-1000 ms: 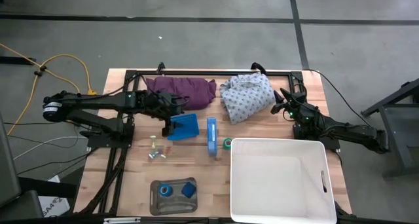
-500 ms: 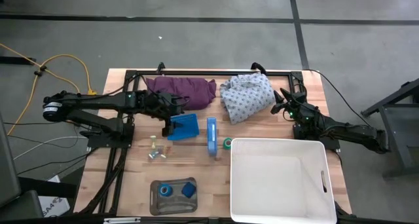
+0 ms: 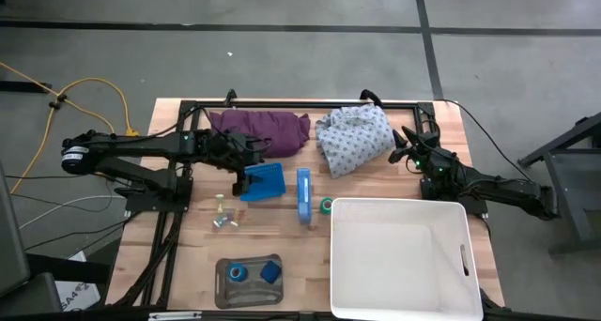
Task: Pick & Place Medicine items
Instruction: Put the green bandage into the black bin
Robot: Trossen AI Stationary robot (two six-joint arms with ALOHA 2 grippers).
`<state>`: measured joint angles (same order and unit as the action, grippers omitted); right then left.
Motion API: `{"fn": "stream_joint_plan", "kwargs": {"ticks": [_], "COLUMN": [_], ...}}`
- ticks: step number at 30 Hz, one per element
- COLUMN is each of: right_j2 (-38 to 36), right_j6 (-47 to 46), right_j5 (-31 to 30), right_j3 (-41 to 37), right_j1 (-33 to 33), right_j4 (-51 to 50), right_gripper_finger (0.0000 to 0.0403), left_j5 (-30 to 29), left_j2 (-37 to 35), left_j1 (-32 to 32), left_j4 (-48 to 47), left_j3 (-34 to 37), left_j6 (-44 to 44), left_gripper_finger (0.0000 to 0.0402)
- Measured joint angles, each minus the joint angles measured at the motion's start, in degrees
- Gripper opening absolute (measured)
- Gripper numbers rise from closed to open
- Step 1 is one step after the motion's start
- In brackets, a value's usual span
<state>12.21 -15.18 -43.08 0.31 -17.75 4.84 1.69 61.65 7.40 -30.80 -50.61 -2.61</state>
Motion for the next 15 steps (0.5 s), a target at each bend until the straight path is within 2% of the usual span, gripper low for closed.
{"fn": "stream_joint_plan", "kwargs": {"ticks": [3,8,11,15], "right_j2": [0.00,0.00,0.00,0.02], "right_j6": [-0.36,-6.53,-6.90,-6.21], "right_j5": [0.84,6.63,15.11,30.00], "right_j3": [-0.01,0.01,0.00,0.01], "right_j1": [-0.01,-0.01,-0.01,0.00], "right_j4": [0.05,0.11,0.11,1.12], "right_gripper_finger": [0.0160,0.0160,0.0160,0.0160], "left_j5": [0.00,0.00,0.00,-0.02], "left_j2": [0.00,0.00,0.00,0.00], "left_j1": [0.00,0.00,0.00,0.00], "left_j4": [0.01,0.00,-0.01,-0.01], "left_j3": [0.00,0.00,0.00,-0.02], "left_j6": [0.00,0.00,-0.01,0.00], "left_gripper_finger": [0.0266,0.0266,0.0266,0.0266]}}
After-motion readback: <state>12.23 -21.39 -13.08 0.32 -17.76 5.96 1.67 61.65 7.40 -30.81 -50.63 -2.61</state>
